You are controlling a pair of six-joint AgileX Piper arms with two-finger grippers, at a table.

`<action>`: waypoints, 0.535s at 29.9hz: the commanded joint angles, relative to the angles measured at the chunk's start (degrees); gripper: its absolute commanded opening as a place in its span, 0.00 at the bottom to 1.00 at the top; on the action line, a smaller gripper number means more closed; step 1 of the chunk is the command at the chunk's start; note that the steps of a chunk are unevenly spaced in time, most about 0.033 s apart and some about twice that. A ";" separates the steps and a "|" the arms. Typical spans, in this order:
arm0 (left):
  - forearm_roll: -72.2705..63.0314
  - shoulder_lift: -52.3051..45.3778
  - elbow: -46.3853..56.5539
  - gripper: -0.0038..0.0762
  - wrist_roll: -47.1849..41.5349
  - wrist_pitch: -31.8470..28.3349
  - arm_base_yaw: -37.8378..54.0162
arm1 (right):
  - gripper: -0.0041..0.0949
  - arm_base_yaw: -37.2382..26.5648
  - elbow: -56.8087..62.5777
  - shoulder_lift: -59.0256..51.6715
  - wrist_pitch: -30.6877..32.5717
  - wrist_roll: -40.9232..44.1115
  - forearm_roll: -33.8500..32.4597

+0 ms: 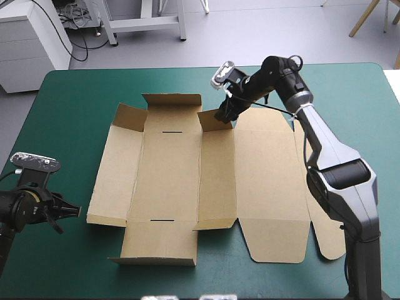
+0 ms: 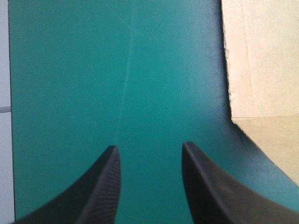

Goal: Fold the box

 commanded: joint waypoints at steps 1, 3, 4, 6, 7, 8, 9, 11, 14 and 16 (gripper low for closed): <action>0.41 -0.22 -1.49 0.56 0.63 -2.05 -0.05 | 0.62 -3.04 -2.71 -7.47 0.16 11.00 -0.23; 0.52 0.42 -1.77 0.66 0.76 -1.72 -0.05 | 0.62 -4.48 -2.71 -9.35 0.16 13.82 -0.69; 0.52 1.25 -2.31 0.68 0.76 -1.10 -0.05 | 0.62 -5.20 -2.71 -10.41 0.16 15.85 -1.43; 0.52 3.21 -3.44 0.69 0.76 -0.84 -0.05 | 0.62 -6.69 -2.60 -12.49 0.16 19.92 -3.03; 0.27 4.53 -4.27 0.69 0.76 -1.07 -0.05 | 0.62 -7.46 -2.47 -13.71 0.16 21.84 -4.07; 0.01 6.04 -4.99 0.69 0.76 -1.38 -0.05 | 0.62 -8.28 -2.21 -15.00 0.16 23.27 -4.67; -0.37 7.74 -6.07 0.69 0.76 -1.52 -0.05 | 0.62 -9.10 -1.72 -16.45 0.16 23.84 -4.94; -1.35 11.25 -8.90 0.69 0.76 -1.49 0.06 | 0.62 -10.52 -0.13 -19.13 0.16 24.09 -5.16; -1.58 16.93 -13.07 0.69 1.02 -0.54 0.06 | 0.62 -12.96 3.29 -23.44 0.16 24.47 -5.38; -2.11 20.39 -15.44 0.69 1.77 -0.25 0.74 | 0.62 -14.36 5.42 -25.87 0.16 24.47 -5.48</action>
